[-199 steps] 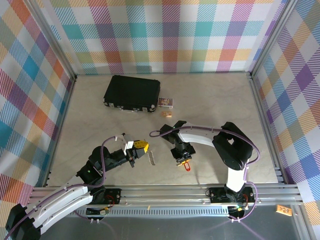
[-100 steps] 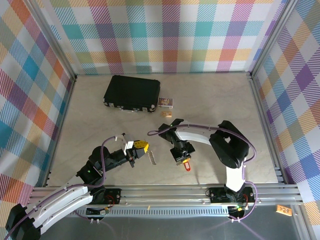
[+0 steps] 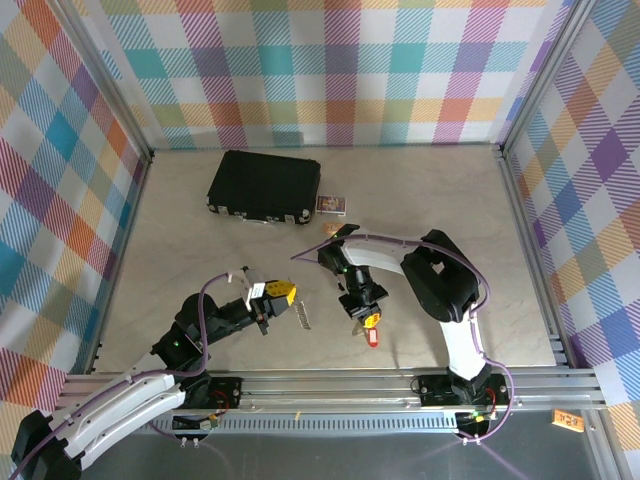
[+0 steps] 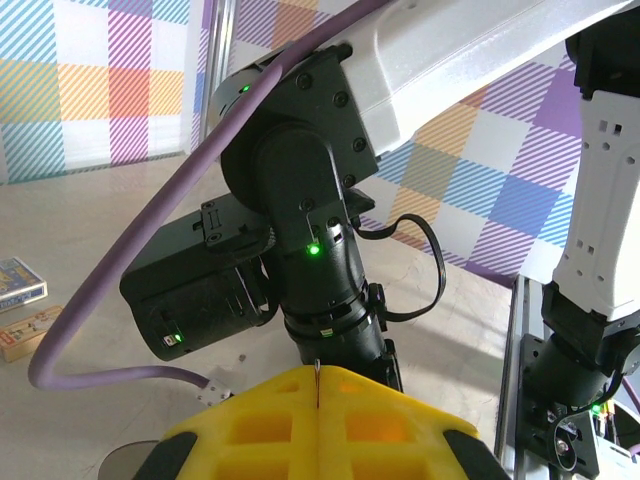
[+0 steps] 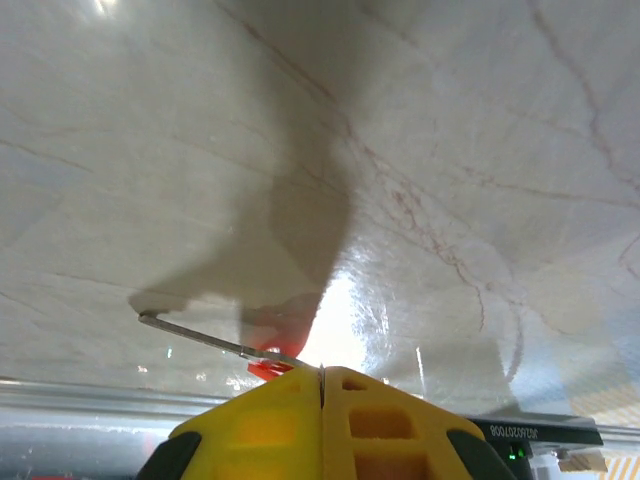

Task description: Put the keys on the keyring

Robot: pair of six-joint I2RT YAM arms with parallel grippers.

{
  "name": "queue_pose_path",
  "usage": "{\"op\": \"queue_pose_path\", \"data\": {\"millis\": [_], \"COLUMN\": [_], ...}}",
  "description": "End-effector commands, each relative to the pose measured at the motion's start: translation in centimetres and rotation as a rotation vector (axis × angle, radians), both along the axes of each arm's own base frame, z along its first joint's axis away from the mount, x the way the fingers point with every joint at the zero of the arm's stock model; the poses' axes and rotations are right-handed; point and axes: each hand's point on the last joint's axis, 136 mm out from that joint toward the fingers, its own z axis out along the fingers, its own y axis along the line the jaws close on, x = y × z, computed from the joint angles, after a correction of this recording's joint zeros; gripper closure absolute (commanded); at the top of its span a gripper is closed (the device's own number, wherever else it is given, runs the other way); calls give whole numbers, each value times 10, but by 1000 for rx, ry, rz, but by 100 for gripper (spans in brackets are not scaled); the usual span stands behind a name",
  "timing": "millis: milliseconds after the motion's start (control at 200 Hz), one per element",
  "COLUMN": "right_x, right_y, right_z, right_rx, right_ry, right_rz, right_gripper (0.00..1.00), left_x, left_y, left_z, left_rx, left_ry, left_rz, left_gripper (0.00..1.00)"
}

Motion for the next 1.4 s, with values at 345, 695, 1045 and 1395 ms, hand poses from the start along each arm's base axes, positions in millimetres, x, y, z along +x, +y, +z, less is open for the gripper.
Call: {"op": "queue_pose_path", "data": {"millis": [345, 695, 1045, 1395], "right_x": [-4, 4, -7, -1], "right_y": [1, 1, 0, 7], "right_z": [-12, 0, 21, 7], "right_rx": [26, 46, 73, 151], "right_ry": [29, -58, -182, -295], "right_rz": [11, -6, -107, -184], "right_gripper": [93, 81, 64, 65], "left_x": [0, 0, -3, -7], "left_y": [3, 3, 6, 5], "left_z": [11, 12, 19, 24], "left_rx": [-25, -29, -60, -84], "left_ry": [-36, -38, -51, -54], "left_rz": [6, 3, 7, -16], "left_gripper": [100, 100, 100, 100]}}
